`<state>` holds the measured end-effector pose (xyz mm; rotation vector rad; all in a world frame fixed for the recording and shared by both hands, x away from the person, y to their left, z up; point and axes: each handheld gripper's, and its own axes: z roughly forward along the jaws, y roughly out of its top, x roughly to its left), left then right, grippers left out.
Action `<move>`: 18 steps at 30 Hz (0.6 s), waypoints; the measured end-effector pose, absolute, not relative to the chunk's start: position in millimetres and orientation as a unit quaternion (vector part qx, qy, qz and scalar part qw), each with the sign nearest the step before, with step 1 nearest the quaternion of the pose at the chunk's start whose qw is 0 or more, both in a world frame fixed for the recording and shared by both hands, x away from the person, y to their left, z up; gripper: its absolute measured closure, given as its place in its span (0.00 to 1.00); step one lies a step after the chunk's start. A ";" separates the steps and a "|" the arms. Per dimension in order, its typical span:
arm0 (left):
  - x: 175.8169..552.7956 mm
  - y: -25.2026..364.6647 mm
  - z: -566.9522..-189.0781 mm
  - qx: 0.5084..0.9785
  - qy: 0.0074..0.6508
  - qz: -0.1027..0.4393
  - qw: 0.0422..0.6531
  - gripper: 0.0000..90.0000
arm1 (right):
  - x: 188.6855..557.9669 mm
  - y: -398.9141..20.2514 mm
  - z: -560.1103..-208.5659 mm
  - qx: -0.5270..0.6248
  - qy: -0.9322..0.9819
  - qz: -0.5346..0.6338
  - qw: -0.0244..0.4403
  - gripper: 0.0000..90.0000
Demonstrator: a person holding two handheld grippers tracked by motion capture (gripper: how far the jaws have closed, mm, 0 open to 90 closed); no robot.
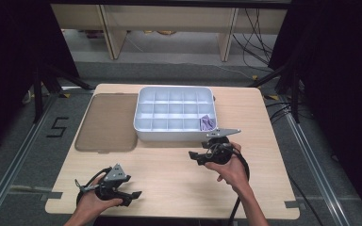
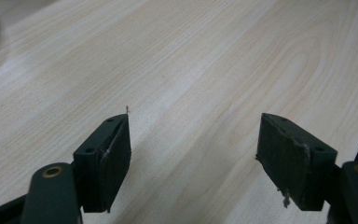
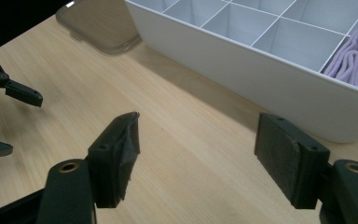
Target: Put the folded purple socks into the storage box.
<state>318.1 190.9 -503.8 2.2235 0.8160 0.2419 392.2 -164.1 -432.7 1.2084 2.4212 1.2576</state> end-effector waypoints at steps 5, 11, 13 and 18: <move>316.7 190.2 -503.7 0.865 0.324 0.084 0.374 0.29 | 386.0 -165.6 -436.0 0.386 0.813 0.428 0.083 0.33; 316.7 190.2 -503.5 0.866 0.319 0.090 0.374 0.28 | 374.7 -165.0 -444.9 0.390 0.812 0.426 0.082 0.28; 316.5 189.8 -503.8 0.865 0.320 0.089 0.375 0.28 | 368.4 -163.2 -451.4 0.388 0.813 0.427 0.076 0.27; 316.3 189.3 -503.6 0.866 0.319 0.095 0.374 0.28 | 359.7 -163.4 -462.7 0.381 0.815 0.430 0.073 0.26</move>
